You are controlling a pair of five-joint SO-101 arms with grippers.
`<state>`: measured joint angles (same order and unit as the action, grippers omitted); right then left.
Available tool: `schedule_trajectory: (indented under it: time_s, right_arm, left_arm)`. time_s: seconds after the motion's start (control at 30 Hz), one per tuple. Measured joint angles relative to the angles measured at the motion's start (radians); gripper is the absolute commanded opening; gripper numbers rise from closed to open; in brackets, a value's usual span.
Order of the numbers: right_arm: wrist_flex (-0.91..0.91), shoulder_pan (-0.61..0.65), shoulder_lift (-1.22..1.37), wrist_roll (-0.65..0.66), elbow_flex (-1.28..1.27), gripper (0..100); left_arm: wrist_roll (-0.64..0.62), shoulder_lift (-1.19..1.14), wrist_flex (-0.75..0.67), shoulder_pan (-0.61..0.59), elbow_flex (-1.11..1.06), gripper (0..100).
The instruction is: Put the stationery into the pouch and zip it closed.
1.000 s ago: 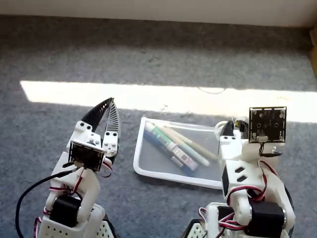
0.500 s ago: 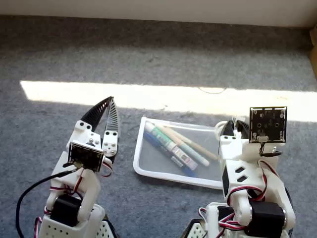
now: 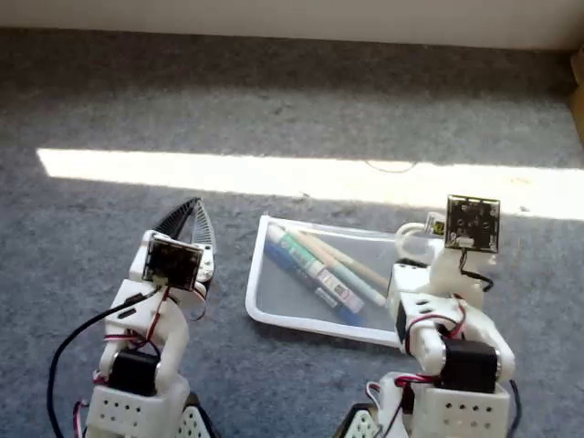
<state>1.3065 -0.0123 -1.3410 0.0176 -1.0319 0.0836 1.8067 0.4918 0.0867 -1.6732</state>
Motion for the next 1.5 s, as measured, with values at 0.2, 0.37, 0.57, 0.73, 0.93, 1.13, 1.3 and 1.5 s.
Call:
schedule_trajectory:
  time_s: [0.2, 0.37, 0.57, 0.73, 0.93, 1.13, 1.3, 1.5]
  right_arm:
    - [-0.126, 0.000, 0.003, -0.006, -0.169, 0.5]
    - [-0.327, 0.000, 0.003, -0.006, -0.367, 0.5]
    - [-0.535, -0.003, -0.003, -0.006, -0.552, 0.5]
    - [-0.583, -0.003, -0.014, -0.009, -0.624, 0.5]
    - [-0.594, -0.003, -0.014, -0.009, -0.637, 0.5]
    - [-0.594, -0.003, -0.014, -0.009, -0.637, 0.5]
    - [-0.594, -0.003, -0.014, -0.009, -0.637, 0.5]
    - [-0.594, -0.003, -0.014, -0.009, -0.637, 0.5]
  left_arm:
    - [0.000, -0.002, 0.023, -0.086, -0.003, 1]
    - [0.000, -0.003, 0.161, -0.092, -0.003, 1]
    - [0.000, -0.003, 0.275, -0.095, -0.003, 1]
    - [0.000, -0.003, 0.400, -0.097, -0.003, 1]
    - [0.000, -0.003, 0.548, -0.097, -0.003, 1]
    - [0.000, -0.003, 0.660, -0.097, -0.003, 1]
    - [0.000, -0.003, 0.703, -0.153, -0.003, 1]
    - [0.000, -0.003, 0.704, -0.242, -0.003, 1]
